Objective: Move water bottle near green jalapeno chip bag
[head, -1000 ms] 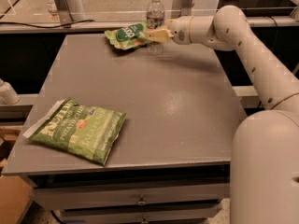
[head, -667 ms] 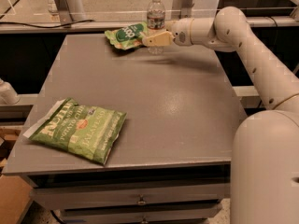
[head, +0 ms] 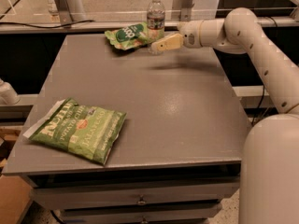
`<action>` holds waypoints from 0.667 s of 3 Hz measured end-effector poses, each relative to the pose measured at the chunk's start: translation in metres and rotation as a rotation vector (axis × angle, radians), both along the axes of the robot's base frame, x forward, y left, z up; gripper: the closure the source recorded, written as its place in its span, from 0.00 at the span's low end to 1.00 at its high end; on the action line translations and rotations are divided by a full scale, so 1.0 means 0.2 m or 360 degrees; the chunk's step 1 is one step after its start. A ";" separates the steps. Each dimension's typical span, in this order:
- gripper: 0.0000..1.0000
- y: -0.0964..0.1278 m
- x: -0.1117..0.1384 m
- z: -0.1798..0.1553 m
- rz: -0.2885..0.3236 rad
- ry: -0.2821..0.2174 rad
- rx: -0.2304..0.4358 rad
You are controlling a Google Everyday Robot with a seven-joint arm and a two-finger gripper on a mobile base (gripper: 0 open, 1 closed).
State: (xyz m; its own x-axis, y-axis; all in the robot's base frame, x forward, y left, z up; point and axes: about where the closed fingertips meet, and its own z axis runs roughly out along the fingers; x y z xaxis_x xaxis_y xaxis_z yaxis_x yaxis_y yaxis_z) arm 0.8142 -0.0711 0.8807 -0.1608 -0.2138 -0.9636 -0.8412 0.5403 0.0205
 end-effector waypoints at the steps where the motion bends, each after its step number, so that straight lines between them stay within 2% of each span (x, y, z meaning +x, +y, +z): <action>1: 0.00 -0.15 -0.07 0.06 -0.0015 -0.0023 -0.0006; 2: 0.00 -0.57 -0.33 0.23 -0.0118 -0.0103 0.0039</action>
Offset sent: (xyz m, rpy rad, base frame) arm -0.0611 -0.1178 0.0521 0.0130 -0.0748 -0.0653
